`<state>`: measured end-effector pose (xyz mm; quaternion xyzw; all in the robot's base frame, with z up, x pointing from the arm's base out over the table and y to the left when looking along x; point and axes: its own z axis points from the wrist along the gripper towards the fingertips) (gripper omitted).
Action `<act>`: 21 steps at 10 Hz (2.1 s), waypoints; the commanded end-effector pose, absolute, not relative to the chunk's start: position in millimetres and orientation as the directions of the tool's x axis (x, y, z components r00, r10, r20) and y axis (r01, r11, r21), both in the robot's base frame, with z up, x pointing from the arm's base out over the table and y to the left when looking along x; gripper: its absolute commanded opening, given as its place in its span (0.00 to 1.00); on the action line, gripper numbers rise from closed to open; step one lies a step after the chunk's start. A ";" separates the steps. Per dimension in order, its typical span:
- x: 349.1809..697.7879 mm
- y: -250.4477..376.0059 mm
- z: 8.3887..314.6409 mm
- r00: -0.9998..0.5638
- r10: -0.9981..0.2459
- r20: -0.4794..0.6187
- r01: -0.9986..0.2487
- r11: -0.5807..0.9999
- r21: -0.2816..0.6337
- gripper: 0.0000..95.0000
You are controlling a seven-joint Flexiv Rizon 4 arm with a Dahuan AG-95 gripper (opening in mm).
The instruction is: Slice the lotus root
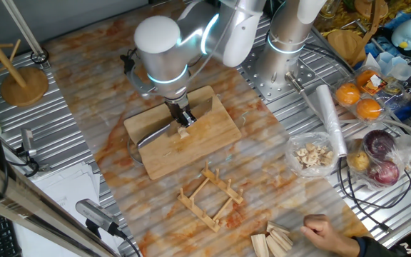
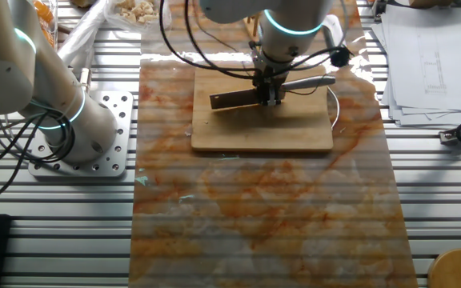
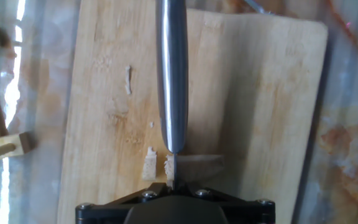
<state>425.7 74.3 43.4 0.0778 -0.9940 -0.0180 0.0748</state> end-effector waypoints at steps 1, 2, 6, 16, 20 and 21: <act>421.3 74.8 33.4 -0.974 -0.175 0.142 -0.173 0.985 0.023 0.00; 420.6 73.7 35.5 -0.974 -0.176 0.145 -0.175 0.984 0.023 0.00; 419.4 71.3 35.0 -0.975 -0.169 0.147 -0.166 0.985 0.037 0.00; 409.8 58.4 66.6 -0.969 -0.169 0.181 -0.171 0.985 0.003 0.00; 405.5 49.4 74.8 -0.971 -0.163 0.178 -0.161 0.987 0.021 0.00; 406.4 51.4 73.7 -0.972 -0.157 0.173 -0.154 0.988 0.026 0.00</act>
